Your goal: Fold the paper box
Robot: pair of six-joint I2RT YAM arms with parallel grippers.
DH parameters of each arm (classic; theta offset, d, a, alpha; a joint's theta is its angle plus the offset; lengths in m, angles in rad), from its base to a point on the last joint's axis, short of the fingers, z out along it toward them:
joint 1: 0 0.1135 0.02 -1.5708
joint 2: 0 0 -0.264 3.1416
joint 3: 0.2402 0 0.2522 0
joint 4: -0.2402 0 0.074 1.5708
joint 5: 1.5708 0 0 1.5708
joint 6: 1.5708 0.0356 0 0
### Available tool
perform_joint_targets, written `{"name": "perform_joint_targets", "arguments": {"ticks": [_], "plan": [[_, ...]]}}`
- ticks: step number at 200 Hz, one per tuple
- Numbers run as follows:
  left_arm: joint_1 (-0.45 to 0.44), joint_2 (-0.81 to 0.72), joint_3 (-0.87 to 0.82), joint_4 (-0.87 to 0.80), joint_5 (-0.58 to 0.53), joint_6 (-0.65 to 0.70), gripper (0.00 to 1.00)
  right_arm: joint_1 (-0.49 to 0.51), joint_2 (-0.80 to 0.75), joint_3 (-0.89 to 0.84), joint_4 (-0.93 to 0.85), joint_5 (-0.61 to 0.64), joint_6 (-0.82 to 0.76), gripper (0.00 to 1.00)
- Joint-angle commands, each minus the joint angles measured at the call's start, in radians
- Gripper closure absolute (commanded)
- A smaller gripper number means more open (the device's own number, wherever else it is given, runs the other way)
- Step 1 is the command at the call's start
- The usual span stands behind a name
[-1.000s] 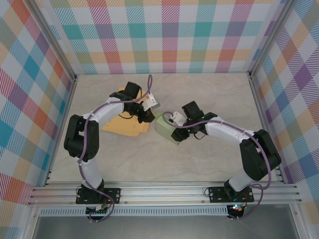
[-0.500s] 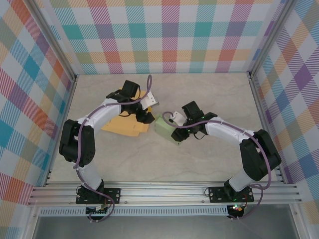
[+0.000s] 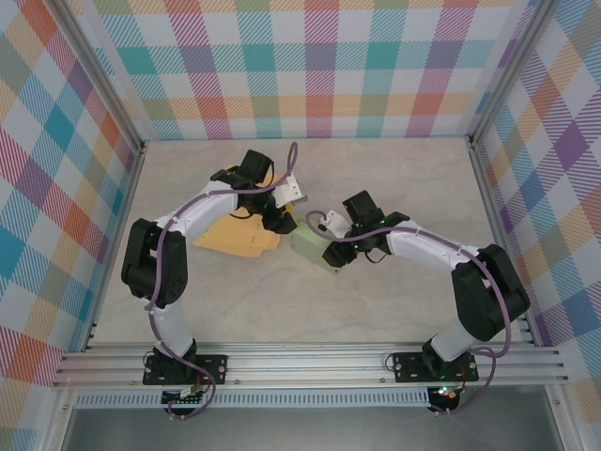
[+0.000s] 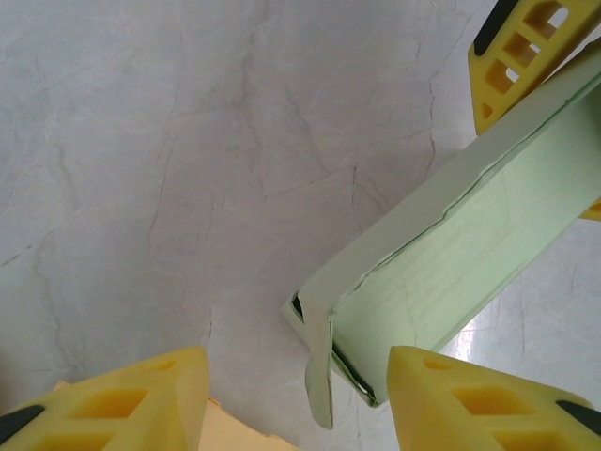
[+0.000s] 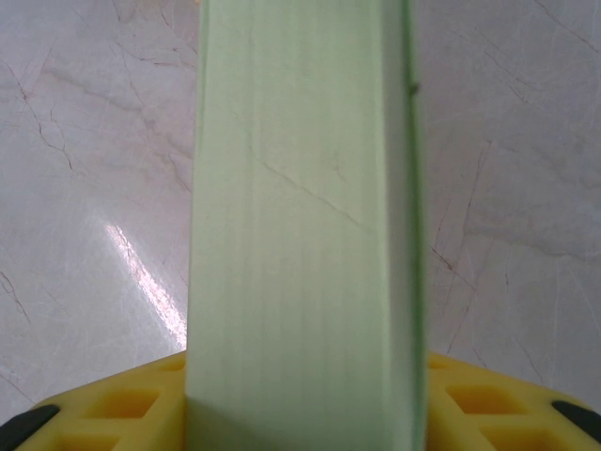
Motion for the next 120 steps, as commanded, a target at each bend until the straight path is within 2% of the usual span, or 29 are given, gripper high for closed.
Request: {"name": "perform_joint_targets", "arguments": {"ticks": [1,13,62,83,98,120], "plan": [[-0.005,0.019,0.040,-0.045,-0.020,-0.018,0.58,0.008,-0.013,0.011,0.006,-0.027,-0.016,0.50],[-0.005,0.031,0.048,-0.056,-0.032,-0.032,0.68,0.008,-0.017,0.009,0.008,-0.025,-0.015,0.50],[-0.026,0.056,0.068,-0.083,-0.126,-0.123,0.79,0.008,-0.020,0.008,0.012,-0.023,-0.016,0.50],[-0.044,0.057,0.093,-0.107,-0.188,-0.216,1.00,0.007,-0.020,0.009,0.012,-0.009,-0.013,0.50],[-0.050,0.053,0.113,-0.120,-0.208,-0.320,1.00,0.008,-0.021,0.008,0.016,0.011,-0.005,0.49],[-0.058,0.028,0.103,-0.121,-0.175,-0.435,1.00,0.008,-0.027,0.006,0.019,0.046,0.010,0.45]]}}
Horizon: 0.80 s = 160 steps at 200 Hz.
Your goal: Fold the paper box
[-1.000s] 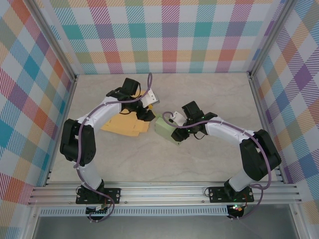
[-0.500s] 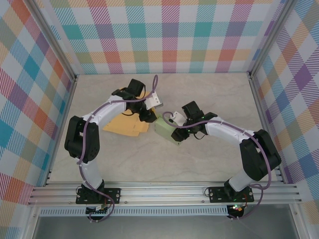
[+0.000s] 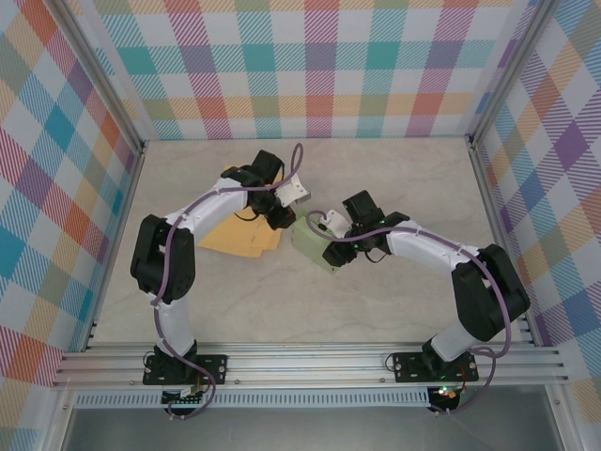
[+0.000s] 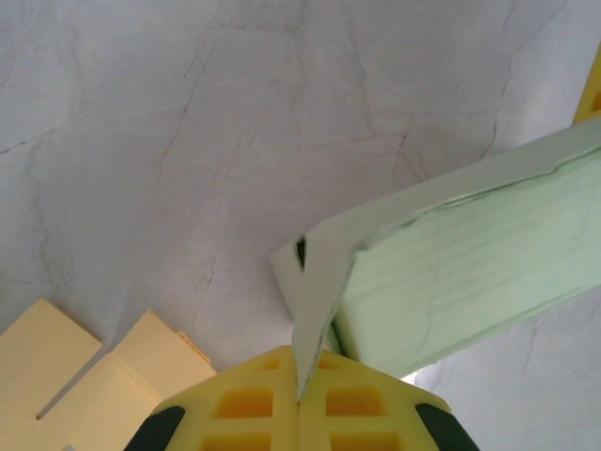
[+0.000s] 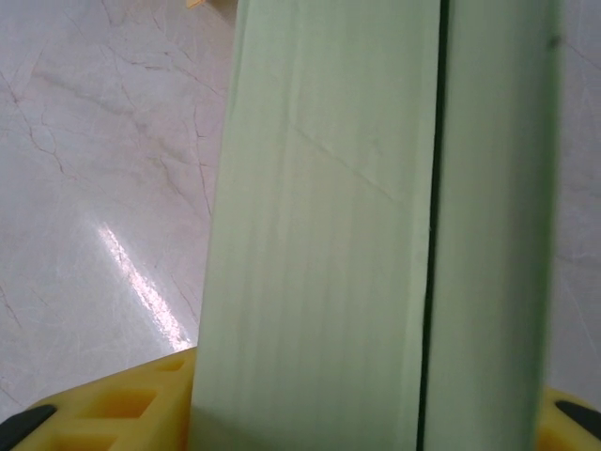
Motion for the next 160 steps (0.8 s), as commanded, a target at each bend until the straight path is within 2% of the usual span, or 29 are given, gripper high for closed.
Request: {"name": "perform_joint_targets", "arguments": {"ticks": [1,23,49,60,80,121,160], "plan": [[-0.012,-0.031,0.018,-0.032,-0.010,-0.179,1.00,0.007,-0.026,0.006,0.010,0.027,0.010,0.45],[-0.020,-0.070,-0.015,-0.025,-0.036,-0.261,1.00,0.007,-0.040,0.002,0.011,0.043,0.018,0.39],[-0.023,-0.117,-0.077,0.022,-0.062,-0.315,1.00,0.007,-0.063,-0.003,0.015,0.064,0.036,0.24],[-0.023,-0.124,-0.091,0.035,-0.055,-0.338,1.00,0.007,-0.074,-0.001,0.012,0.069,0.050,0.15],[-0.025,-0.135,-0.117,0.065,-0.031,-0.377,1.00,0.007,-0.102,0.007,0.001,0.079,0.099,0.06],[-0.032,-0.130,-0.132,0.073,-0.060,-0.439,1.00,0.007,-0.150,0.031,-0.032,0.146,0.276,0.04],[-0.037,-0.110,-0.123,0.065,-0.074,-0.451,1.00,0.007,-0.190,0.027,-0.042,0.181,0.319,0.04]]}}
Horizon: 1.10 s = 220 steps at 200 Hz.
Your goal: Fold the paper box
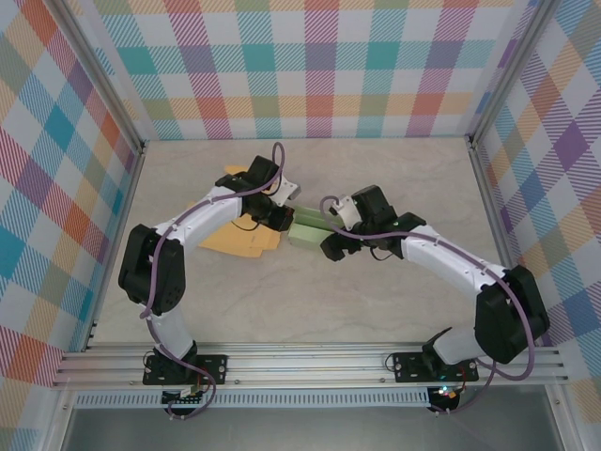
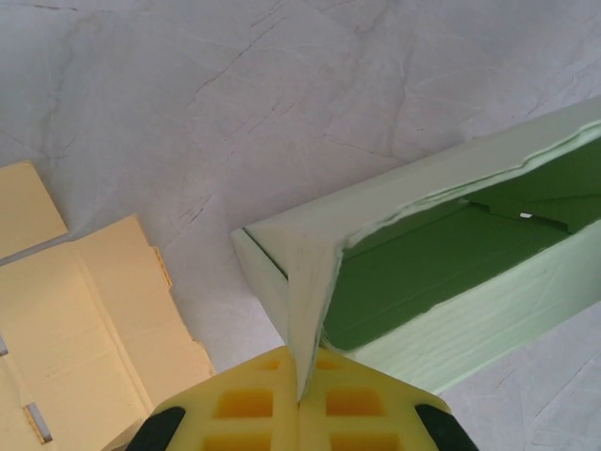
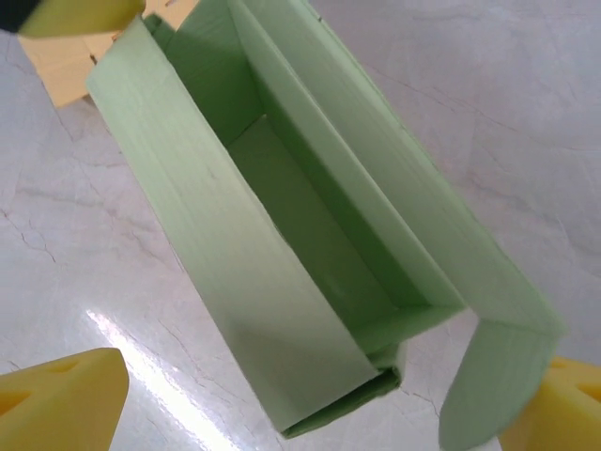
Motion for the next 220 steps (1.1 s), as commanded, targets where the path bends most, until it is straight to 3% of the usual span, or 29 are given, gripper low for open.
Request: {"name": "perform_joint_targets", "arguments": {"ticks": [1,46,81,139,146,177,220], "plan": [[-0.017,-0.003,0.001,0.003,-0.013,-0.030,1.00,0.007,-0.036,0.027,-0.025,0.045,0.074,0.04],[-0.020,0.042,0.039,-0.028,-0.060,-0.037,1.00,0.007,-0.076,0.100,-0.123,0.169,0.208,0.08],[-0.020,0.069,0.065,-0.047,-0.074,-0.040,1.00,0.006,-0.077,0.147,-0.179,0.235,0.230,0.30],[-0.020,0.067,0.073,-0.052,-0.070,-0.037,1.00,-0.011,0.087,0.251,-0.222,0.318,0.179,0.35],[-0.019,0.063,0.075,-0.052,-0.069,-0.037,0.99,-0.014,0.102,0.262,-0.225,0.318,0.179,0.35],[-0.023,0.033,0.072,-0.055,-0.064,-0.042,0.74,-0.020,0.113,0.267,-0.215,0.287,0.182,0.32],[-0.023,-0.005,0.065,-0.052,-0.077,-0.050,0.68,-0.025,0.118,0.240,-0.200,0.259,0.209,0.15]]}}
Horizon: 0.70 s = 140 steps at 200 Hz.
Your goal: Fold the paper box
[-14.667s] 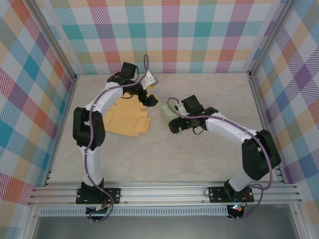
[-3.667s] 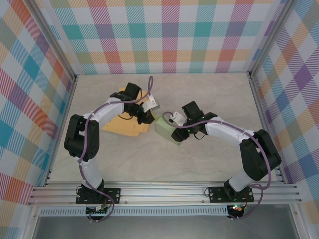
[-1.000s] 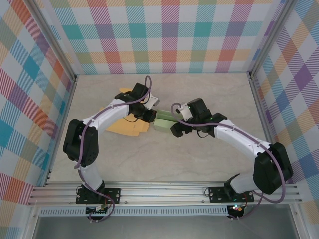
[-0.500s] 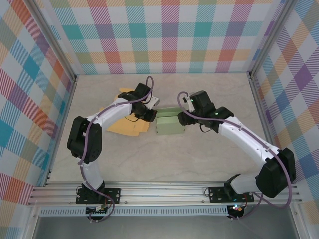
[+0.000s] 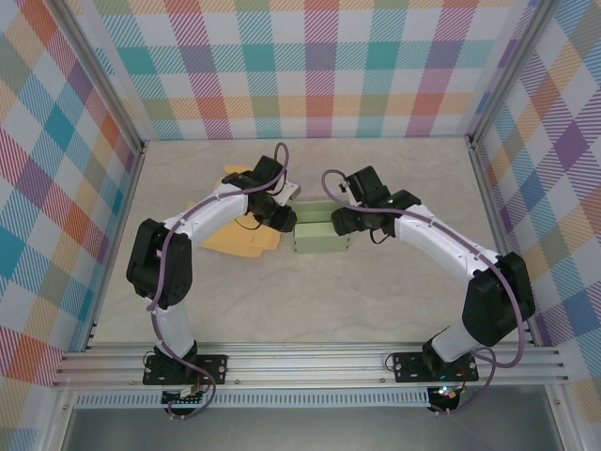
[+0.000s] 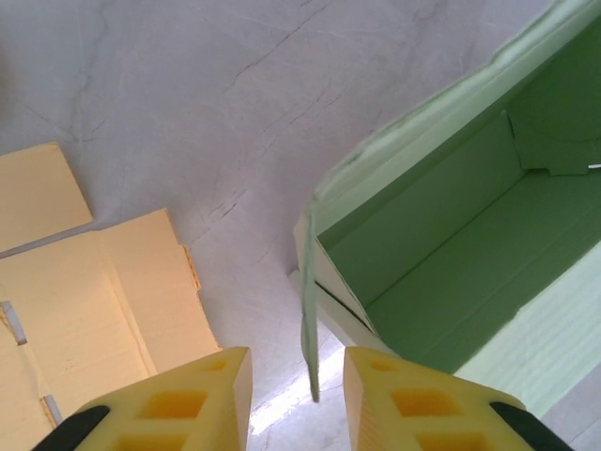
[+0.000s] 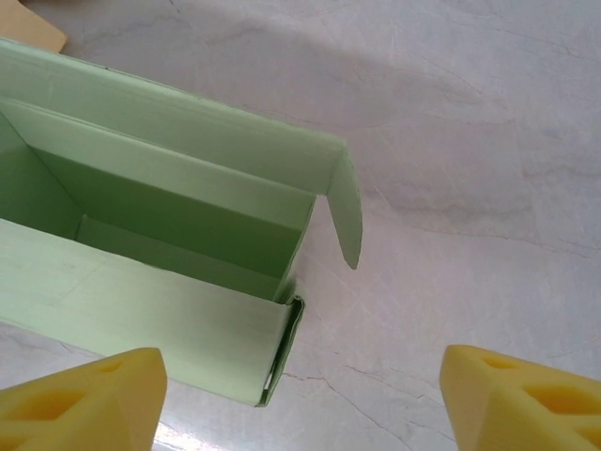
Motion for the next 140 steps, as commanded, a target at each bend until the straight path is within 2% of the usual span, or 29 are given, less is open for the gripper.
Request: {"name": "perform_joint_targets", "arguments": {"ticks": [1,29,45,75,115,140], "plan": [[-0.016,-0.063,0.016,-0.020,-0.009,-0.011,0.68,-0.006,0.000,0.003,0.002,-0.022,0.008,0.15],[-0.016,-0.084,0.022,-0.023,-0.009,-0.018,0.60,-0.006,0.013,-0.015,0.026,-0.027,0.029,0.07],[-0.016,-0.099,0.028,-0.028,-0.014,-0.023,0.59,-0.008,0.020,-0.027,0.039,-0.028,0.038,0.06],[-0.016,-0.119,0.043,-0.010,-0.074,-0.022,0.46,-0.008,0.034,-0.046,0.058,-0.040,0.051,0.06],[-0.016,-0.053,0.115,0.008,-0.068,0.055,0.45,-0.008,0.048,-0.065,0.080,-0.050,0.067,0.06],[-0.016,-0.001,0.153,-0.007,-0.046,0.064,0.48,-0.008,0.058,-0.072,0.085,-0.040,0.074,0.06]]}}
